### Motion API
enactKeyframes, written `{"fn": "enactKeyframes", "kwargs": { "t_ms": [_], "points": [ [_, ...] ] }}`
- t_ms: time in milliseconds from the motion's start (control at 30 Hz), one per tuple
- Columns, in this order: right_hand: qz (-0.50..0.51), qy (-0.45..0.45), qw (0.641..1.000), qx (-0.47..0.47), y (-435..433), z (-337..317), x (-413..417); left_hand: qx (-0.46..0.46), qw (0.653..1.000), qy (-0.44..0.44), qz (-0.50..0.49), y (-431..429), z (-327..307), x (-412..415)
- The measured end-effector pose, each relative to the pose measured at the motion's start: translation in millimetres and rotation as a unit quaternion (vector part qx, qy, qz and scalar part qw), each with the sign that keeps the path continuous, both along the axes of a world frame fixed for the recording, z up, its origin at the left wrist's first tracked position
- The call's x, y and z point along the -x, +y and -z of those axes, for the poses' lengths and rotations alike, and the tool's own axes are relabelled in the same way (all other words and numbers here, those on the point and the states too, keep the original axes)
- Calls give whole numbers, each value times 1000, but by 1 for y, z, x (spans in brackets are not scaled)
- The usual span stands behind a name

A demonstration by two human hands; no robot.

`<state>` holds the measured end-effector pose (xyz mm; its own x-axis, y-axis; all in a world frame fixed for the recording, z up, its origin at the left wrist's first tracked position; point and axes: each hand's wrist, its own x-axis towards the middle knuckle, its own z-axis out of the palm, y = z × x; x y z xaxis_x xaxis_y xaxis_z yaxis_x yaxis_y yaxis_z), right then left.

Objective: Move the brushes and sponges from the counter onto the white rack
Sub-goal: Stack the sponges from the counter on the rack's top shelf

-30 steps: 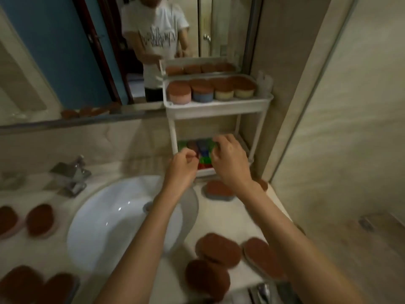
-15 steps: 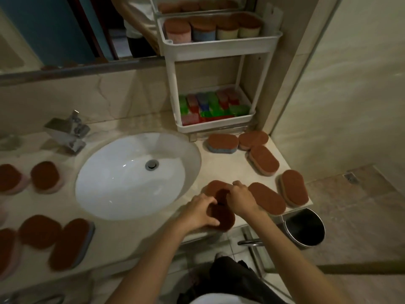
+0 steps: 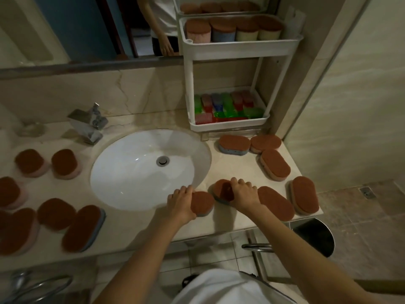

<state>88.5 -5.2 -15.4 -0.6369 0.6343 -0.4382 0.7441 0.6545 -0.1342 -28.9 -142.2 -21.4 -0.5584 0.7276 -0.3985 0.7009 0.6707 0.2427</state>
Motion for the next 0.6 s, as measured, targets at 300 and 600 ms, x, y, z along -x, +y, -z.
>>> {"fn": "enactKeyframes", "kwargs": {
  "t_ms": [300, 600],
  "points": [
    [13, 213, 973, -84, 31, -81, 37, -155, 978, 88, -108, 34, -76, 40],
    [69, 340, 918, -190, 90, -192, 61, -316, 930, 184, -42, 106, -198, 79]
  ]
}}
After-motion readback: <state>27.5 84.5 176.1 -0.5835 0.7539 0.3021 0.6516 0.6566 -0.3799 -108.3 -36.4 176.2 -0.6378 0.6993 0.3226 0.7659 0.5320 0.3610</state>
